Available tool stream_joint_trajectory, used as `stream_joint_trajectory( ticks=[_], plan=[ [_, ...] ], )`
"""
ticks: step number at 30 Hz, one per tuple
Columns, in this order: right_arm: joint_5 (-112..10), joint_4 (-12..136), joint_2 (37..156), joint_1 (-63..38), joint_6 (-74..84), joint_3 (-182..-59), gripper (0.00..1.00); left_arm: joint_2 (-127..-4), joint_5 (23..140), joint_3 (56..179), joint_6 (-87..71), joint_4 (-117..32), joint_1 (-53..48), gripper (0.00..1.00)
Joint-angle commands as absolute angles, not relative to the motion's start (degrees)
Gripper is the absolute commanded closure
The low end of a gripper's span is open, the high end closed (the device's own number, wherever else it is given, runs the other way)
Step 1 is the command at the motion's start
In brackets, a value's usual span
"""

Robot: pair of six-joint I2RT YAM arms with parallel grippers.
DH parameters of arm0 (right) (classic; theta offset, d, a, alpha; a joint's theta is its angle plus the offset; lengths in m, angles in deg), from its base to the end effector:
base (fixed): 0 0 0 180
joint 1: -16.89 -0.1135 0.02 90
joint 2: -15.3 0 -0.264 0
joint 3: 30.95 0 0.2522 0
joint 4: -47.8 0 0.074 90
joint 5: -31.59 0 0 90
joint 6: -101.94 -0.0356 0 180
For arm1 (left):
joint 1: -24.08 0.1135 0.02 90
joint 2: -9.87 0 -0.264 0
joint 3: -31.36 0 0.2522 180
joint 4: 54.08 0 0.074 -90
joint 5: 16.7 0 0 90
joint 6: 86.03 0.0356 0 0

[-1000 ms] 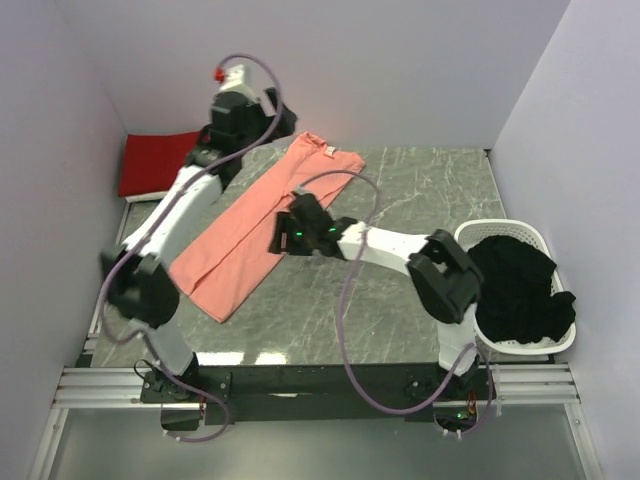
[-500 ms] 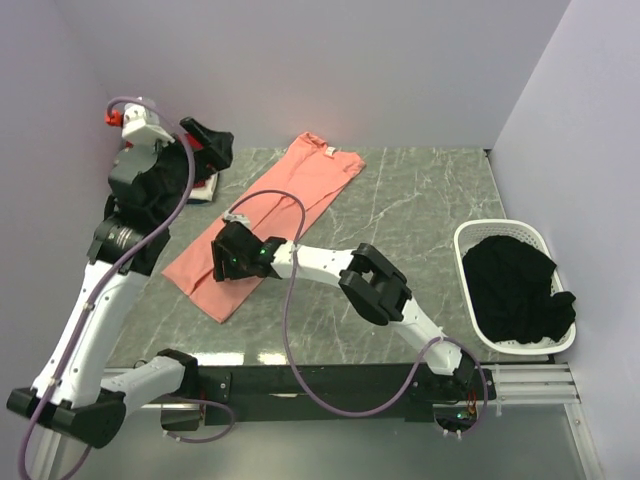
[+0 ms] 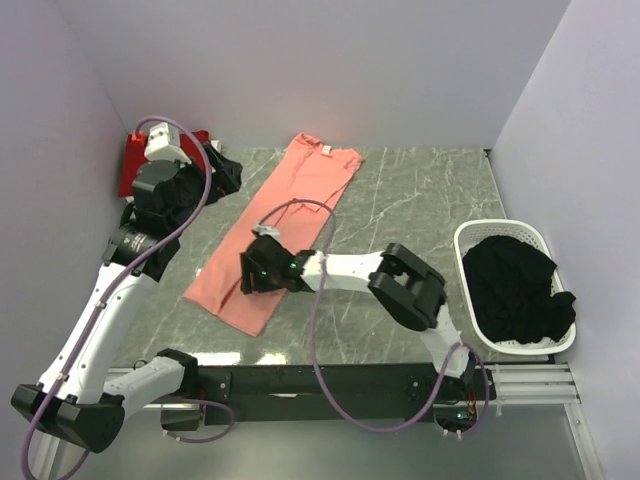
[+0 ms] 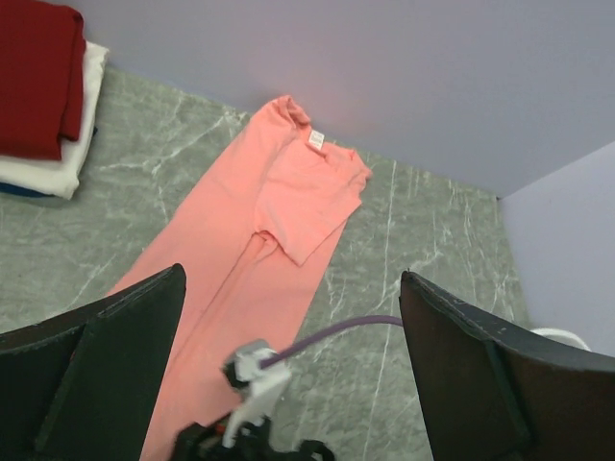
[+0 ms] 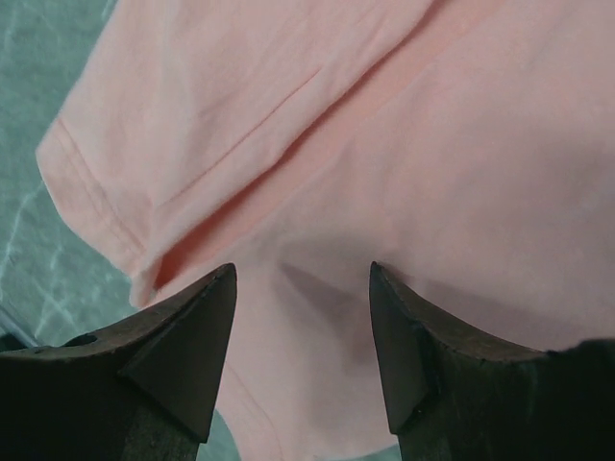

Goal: Fold and stack the t-shirts
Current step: Fold the tshirt

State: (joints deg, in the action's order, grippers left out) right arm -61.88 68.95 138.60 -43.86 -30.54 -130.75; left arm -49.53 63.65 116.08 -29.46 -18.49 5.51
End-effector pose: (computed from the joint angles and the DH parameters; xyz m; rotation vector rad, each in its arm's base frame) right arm 0.2336 0.4126 0.1566 -0.3652 2.4701 0.7707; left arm 0.2113 -0.0647 0.4291 -0.3529 1.7403 -0.5141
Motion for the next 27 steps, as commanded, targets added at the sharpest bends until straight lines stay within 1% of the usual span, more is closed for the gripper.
stream_joint_trajectory(
  ticks=[1, 7, 10, 13, 14, 15, 17, 21, 22, 23, 25, 26, 27],
  plan=[
    [-64.39, 74.48, 132.58, -42.79, -31.13, -117.71, 0.35, -48.4, 66.35, 114.47, -28.81, -20.02, 5.62, 0.02],
    [-63.69, 69.56, 119.04, -38.67, -32.1, -98.62, 0.34, -48.32, 69.43, 107.09, -32.41, -22.21, 5.53, 0.03],
    [-62.81, 67.97, 113.48, -35.85, -31.48, -91.13, 0.34, -48.05, 70.4, 102.08, -36.11, -22.57, 5.53, 0.06],
    [-60.35, 65.96, 108.92, -33.39, -30.6, -84.99, 0.34, -47.09, 71.9, 95.15, -40.23, -23.88, 4.92, 0.12],
    [-60.61, 65.86, 107.86, -32.25, -30.25, -83.74, 0.34, -46.04, 71.37, 93.39, -42.33, -23.71, 4.31, 0.15],
    [-60.96, 65.86, 106.8, -31.55, -29.73, -82.69, 0.34, -45.42, 69.45, 89.63, -43.31, -23.79, 3.43, 0.16],
    [-59.82, 65.86, 103.99, -30.32, -28.93, -80.31, 0.34, -43.85, 66.99, 86.09, -46.46, -23.62, -0.16, 0.19],
    [-59.47, 67.88, 100.03, -29.17, -26.92, -79.42, 0.33, -42.52, 61.62, 77.58, -53.41, -22.39, -8.42, 0.3],
    [-59.64, 68.58, 98.55, -28.64, -26.47, -79.68, 0.33, -42.26, 60.13, 76.42, -54.73, -22.3, -11.83, 0.32],
    [-59.21, 69.54, 97.66, -28.12, -26.21, -79.69, 0.33, -42.34, 59.16, 74.49, -57.61, -22.13, -13.52, 0.37],
    [-58.59, 70.25, 94.33, -27.67, -25.42, -79.77, 0.33, -42.43, 57.23, 72.9, -60.18, -21.86, -17.56, 0.4],
    [-58.59, 71.39, 93.18, -27.59, -25.42, -79.86, 0.33, -42.6, 56.87, 72.37, -61.76, -21.86, -18.71, 0.44],
    [-58.59, 72.27, 91.95, -27.67, -25.33, -80.12, 0.33, -42.6, 56.52, 71.5, -62.38, -21.86, -19.68, 0.46]
  ],
)
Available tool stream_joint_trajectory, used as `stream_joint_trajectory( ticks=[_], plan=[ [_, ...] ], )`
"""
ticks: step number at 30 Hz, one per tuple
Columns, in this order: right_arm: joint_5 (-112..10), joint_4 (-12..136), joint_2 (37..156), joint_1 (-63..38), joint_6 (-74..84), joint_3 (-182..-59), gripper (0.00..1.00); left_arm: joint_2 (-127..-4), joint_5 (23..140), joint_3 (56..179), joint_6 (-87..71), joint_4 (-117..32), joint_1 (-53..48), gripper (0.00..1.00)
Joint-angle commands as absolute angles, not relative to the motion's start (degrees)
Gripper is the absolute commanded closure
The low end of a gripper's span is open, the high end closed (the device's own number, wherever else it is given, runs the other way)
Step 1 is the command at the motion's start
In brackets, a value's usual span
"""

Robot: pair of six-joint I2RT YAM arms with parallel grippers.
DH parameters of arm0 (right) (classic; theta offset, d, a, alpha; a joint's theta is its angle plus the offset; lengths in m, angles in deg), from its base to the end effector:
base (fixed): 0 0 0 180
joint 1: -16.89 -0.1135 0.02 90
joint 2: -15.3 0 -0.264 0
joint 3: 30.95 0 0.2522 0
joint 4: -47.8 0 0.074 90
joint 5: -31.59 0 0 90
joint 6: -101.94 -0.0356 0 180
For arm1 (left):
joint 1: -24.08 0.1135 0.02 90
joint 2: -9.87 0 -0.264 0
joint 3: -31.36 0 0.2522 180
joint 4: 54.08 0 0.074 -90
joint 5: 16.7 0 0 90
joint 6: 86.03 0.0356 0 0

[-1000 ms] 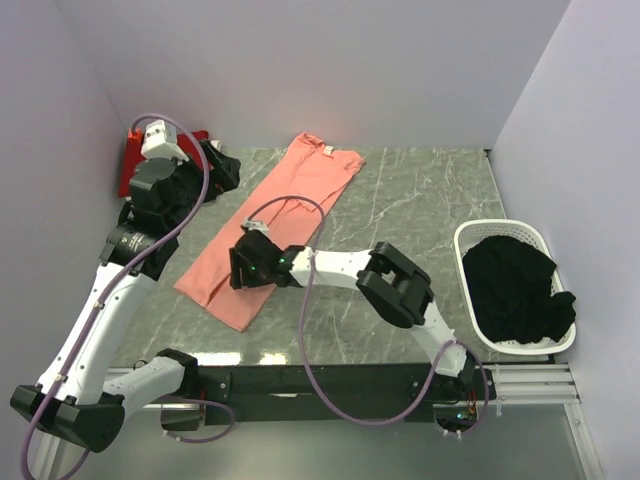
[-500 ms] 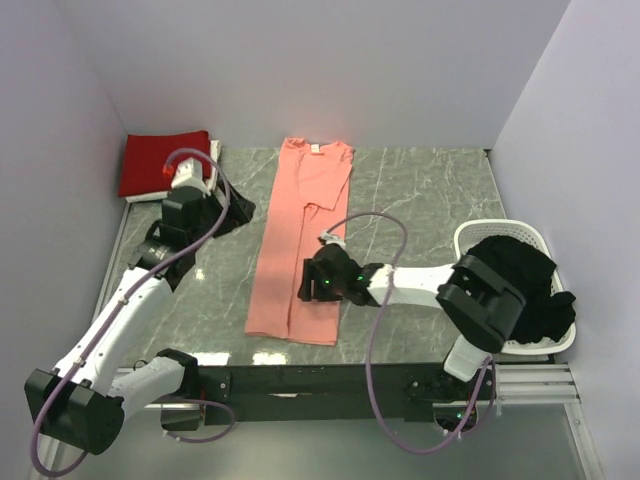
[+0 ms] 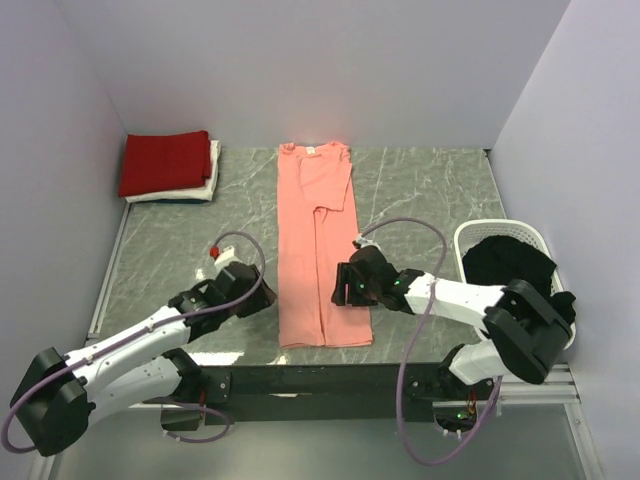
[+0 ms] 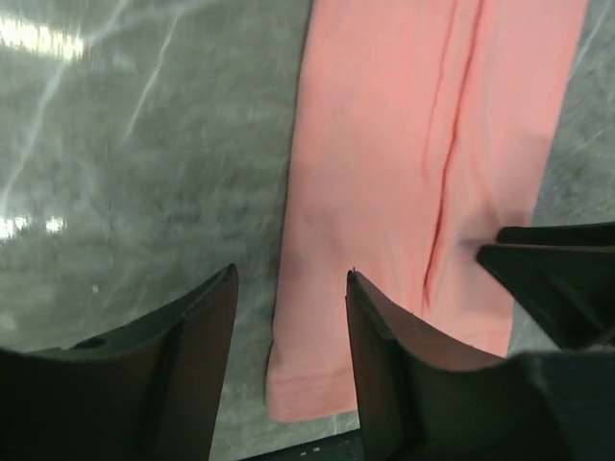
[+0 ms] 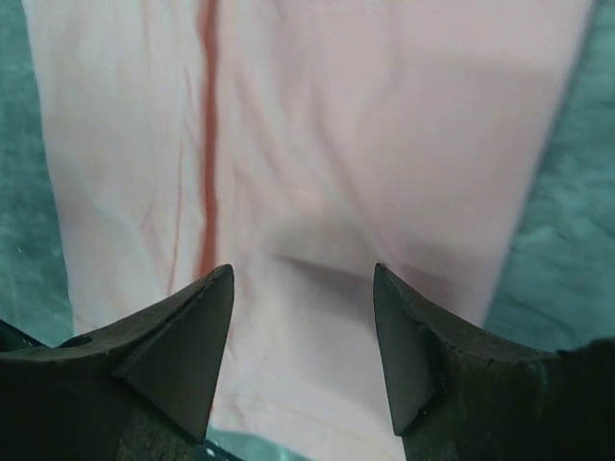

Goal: Fold and stack the t-shirts
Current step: Fold the tshirt

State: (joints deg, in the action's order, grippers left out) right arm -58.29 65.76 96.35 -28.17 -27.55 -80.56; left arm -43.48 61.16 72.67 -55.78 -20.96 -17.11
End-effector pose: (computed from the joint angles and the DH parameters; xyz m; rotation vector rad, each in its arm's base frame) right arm 0.1874 0.1879 0.1595 -0.1247 2.5426 0.6354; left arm 0.1447 -0.1167 0.1955 -0.4950 2.3711 -0.6063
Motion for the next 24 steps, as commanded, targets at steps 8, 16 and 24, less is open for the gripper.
stream_joint_trajectory(
  ticks=[8, 16, 24],
  plan=[
    [-61.14, 79.04, 79.64, -26.27, -26.38, -79.16, 0.34, -44.62, 55.63, 71.04, -62.22, -25.98, -28.3, 0.57],
    [-59.56, 79.57, 73.84, -26.18, -28.05, -73.72, 0.37, -54.37, 53.96, 79.65, -56.94, -26.35, -35.23, 0.78],
    [-58.59, 80.98, 70.5, -26.27, -28.76, -69.06, 0.38, -61.15, 53.17, 78.26, -64.32, -22.83, -42.62, 0.92]
  ],
)
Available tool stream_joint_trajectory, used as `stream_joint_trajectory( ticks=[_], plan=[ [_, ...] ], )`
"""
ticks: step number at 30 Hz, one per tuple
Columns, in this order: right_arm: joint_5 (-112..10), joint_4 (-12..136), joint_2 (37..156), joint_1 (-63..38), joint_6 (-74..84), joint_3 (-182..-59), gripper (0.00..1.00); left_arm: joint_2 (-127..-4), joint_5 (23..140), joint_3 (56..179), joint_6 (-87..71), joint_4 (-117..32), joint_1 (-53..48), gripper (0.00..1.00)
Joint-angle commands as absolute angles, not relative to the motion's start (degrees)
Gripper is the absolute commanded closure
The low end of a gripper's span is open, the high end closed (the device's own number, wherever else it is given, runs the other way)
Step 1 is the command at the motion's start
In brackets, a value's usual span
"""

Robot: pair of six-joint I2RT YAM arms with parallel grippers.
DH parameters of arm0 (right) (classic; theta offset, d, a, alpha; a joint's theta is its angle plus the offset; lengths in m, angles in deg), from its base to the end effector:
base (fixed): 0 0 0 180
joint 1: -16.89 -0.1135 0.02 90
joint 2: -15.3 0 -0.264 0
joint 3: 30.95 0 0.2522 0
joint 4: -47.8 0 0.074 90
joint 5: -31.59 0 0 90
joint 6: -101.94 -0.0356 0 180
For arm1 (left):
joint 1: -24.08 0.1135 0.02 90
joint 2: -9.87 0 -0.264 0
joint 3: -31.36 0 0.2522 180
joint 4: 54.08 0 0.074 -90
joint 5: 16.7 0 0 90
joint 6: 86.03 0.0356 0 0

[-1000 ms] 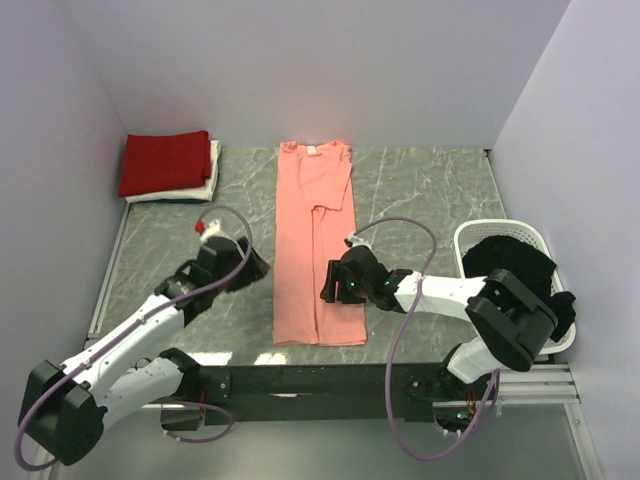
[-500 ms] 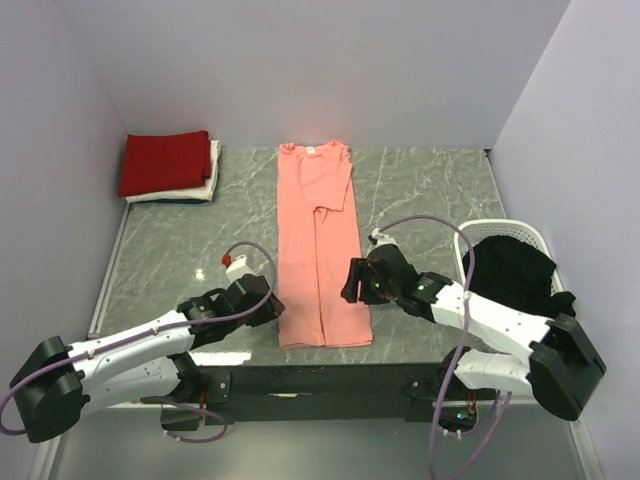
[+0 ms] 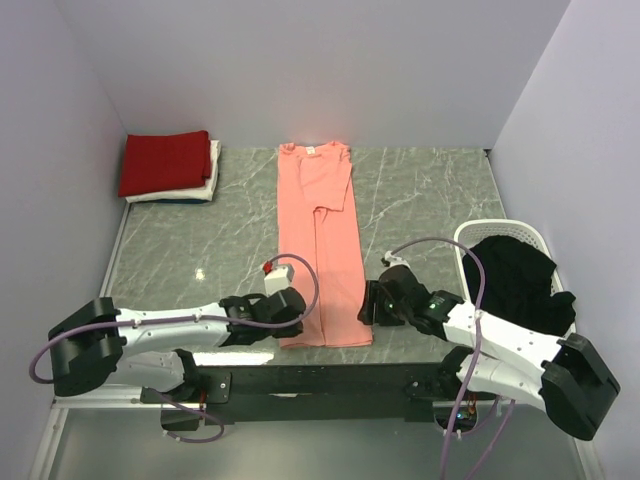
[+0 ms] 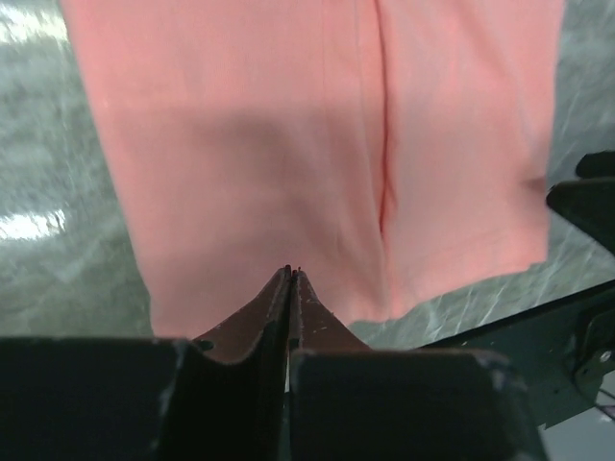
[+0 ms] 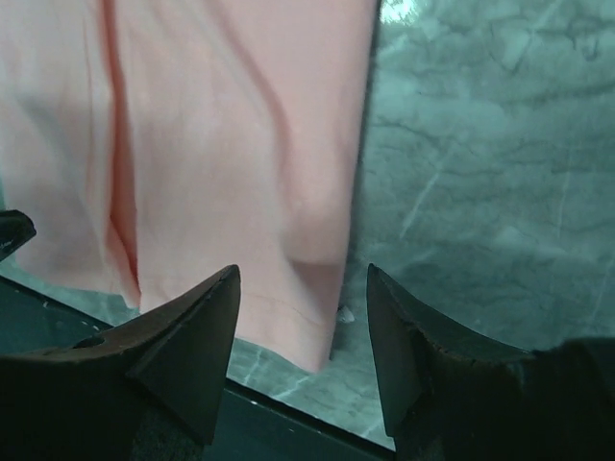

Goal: Fold and stack the t-shirts
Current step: Fold the tshirt

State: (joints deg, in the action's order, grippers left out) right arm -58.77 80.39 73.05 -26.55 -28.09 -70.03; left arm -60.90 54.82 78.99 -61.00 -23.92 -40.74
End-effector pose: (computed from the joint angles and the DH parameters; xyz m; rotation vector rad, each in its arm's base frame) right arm 0.1357 0.1282 0.1706 -0.0736 2.5682 0.5953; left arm 0.1078 -0.2028 0.1773 -0.1395 2.5247 -0.5841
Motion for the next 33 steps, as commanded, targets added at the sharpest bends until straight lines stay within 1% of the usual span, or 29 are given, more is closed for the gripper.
stream_joint_trajectory(
  ticks=[1, 5, 7, 12, 18, 22, 23, 25, 27, 33],
  plan=[
    [-58.68, 81.07, 70.23, -26.27, -28.76, -68.7, 0.38, -61.24, 53.52, 77.64, -65.19, -23.18, -43.06, 0.93],
    [-55.43, 80.46, 69.53, -26.35, -30.51, -67.3, 0.38, -61.68, 54.4, 75.71, -67.13, -22.48, -45.0, 0.98],
    [-54.11, 80.1, 69.53, -26.27, -31.21, -66.07, 0.38, -61.42, 53.79, 75.79, -67.83, -20.99, -46.05, 0.99],
    [-52.44, 79.49, 68.82, -26.44, -33.06, -64.22, 0.4, -58.43, 54.31, 73.69, -67.93, -19.75, -46.41, 0.98],
    [-51.3, 80.71, 66.9, -26.53, -34.64, -62.91, 0.44, -54.83, 53.88, 74.56, -68.01, -16.08, -46.32, 0.97],
    [-50.42, 82.99, 64.0, -26.62, -36.66, -61.23, 0.47, -47.2, 52.56, 74.48, -69.76, -11.42, -46.41, 0.86],
    [-50.5, 83.44, 62.16, -26.62, -37.62, -60.36, 0.48, -45.87, 52.47, 74.21, -70.21, -10.71, -46.41, 0.8],
    [-50.77, 84.66, 60.13, -26.62, -39.47, -59.48, 0.48, -43.06, 52.21, 73.08, -71.52, -9.56, -46.32, 0.74],
    [-50.94, 84.85, 57.67, -26.53, -40.62, -58.25, 0.49, -41.82, 52.21, 72.19, -73.1, -9.47, -46.32, 0.7],
    [-52.17, 83.19, 54.24, -26.62, -44.31, -55.7, 0.5, -40.41, 54.4, 66.67, -74.25, -16.14, -46.15, 0.55]
  ],
)
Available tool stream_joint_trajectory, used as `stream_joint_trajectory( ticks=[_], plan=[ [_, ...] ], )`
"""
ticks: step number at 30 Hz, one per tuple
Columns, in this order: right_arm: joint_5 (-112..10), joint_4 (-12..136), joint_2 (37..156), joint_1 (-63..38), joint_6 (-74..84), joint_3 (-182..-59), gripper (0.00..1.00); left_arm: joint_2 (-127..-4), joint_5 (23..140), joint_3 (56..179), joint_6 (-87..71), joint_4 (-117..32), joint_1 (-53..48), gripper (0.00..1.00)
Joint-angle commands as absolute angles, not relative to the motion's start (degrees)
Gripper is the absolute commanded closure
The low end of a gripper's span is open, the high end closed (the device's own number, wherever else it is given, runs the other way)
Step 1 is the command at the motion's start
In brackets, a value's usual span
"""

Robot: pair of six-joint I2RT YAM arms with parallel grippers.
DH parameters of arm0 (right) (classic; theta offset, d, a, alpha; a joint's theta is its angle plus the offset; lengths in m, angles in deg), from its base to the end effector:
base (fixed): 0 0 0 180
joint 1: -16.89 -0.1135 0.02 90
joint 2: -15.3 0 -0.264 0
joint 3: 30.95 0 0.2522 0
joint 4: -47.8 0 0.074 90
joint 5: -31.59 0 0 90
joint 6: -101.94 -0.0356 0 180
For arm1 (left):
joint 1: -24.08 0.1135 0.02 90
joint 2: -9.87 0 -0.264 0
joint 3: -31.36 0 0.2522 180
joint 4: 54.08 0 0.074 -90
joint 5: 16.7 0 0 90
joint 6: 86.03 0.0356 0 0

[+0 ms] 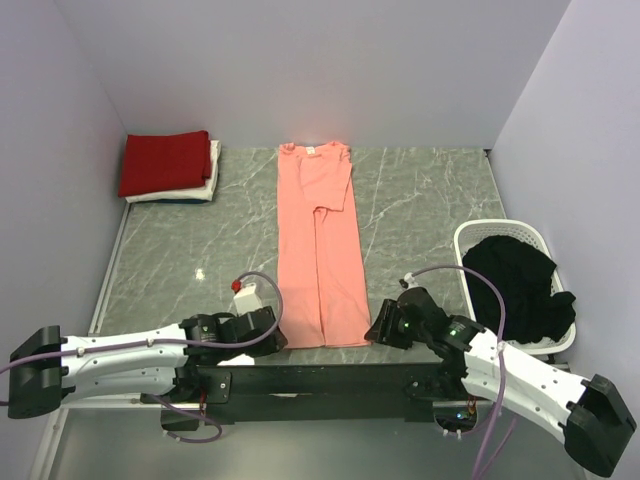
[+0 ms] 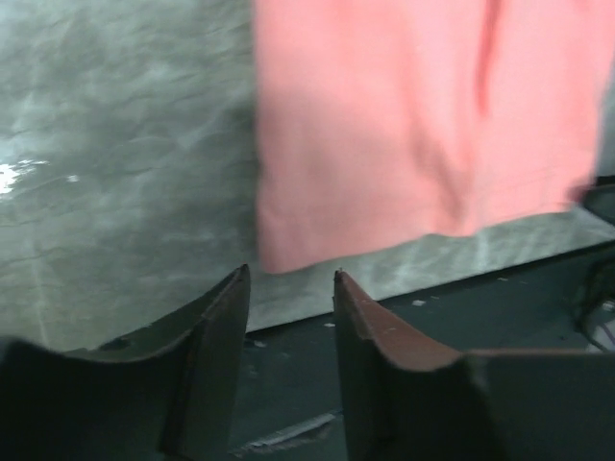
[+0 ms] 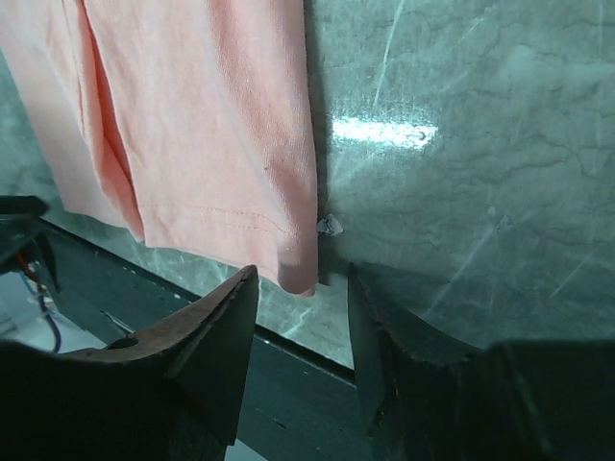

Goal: Fold and stack the t-shirts
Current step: Fold the tshirt

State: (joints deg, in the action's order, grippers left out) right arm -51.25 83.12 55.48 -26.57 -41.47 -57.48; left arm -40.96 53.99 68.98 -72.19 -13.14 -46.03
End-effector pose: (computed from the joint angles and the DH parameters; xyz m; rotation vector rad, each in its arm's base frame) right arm 0.0950 0.0962 0.1418 0.1667 2.6249 0.8453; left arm 0.0661 -0.1481 0.1733 -0.2764 2.5551 -0.6677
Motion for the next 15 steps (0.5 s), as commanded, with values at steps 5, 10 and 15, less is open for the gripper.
stream_joint_trajectory(
  ticks=[5, 10, 15],
  plan=[
    [-52.35, 80.46, 55.46, -26.62, -45.45, -54.2, 0.52, -38.3, 55.28, 63.23, -74.87, -20.01, -45.01, 0.51],
    [-51.74, 77.21, 57.48, -26.62, -46.07, -53.23, 0.58, -36.37, 55.45, 60.24, -74.08, -23.7, -43.34, 0.5],
    [-51.47, 76.41, 57.84, -26.62, -46.25, -52.53, 0.62, -38.46, 57.56, 58.39, -73.38, -27.83, -41.75, 0.51]
  ],
)
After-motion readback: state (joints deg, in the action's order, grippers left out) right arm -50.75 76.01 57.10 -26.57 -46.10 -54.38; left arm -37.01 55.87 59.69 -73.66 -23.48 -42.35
